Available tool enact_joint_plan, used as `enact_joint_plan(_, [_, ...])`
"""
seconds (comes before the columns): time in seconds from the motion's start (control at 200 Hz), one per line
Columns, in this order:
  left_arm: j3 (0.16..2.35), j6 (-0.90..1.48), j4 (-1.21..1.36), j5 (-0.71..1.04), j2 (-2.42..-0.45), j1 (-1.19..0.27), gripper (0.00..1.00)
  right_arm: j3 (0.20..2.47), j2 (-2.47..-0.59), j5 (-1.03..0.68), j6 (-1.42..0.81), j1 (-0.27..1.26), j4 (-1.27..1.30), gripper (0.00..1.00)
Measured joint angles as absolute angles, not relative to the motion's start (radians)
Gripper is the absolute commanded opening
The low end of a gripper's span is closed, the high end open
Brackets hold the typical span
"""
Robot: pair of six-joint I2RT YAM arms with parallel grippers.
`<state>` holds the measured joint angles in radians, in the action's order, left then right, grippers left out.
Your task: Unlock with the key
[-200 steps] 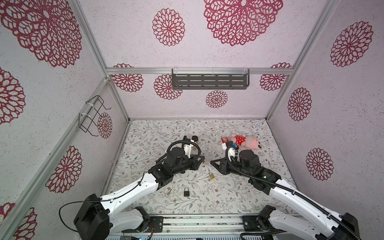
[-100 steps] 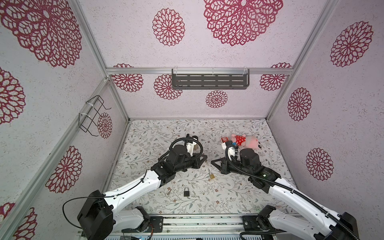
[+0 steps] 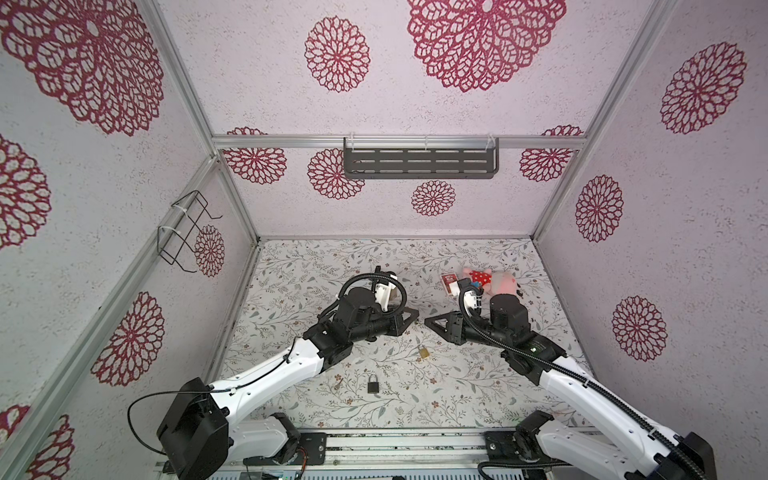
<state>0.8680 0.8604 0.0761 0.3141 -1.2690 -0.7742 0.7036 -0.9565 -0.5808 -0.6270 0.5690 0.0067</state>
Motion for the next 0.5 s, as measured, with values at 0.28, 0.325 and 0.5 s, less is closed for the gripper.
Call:
enact_joint_plan(0.28, [0.882,0.876,0.108,0.347,-1.271,-0.774,0.0,0.689,-0.957,-0.676,-0.632,0.553,0.08,0.46])
enact_joint_plan(0.325, [0.882,0.881,0.117,0.354,-1.271,-0.774,0.0,0.688,-0.959,-0.686,-0.633,0.551,0.089,0.46])
enact_joint_plan(0.5, [0.882,0.891,0.146,0.378,-1.285,-0.774,0.0,0.684,-0.961,-0.718,-0.648,0.532,0.123,0.47])
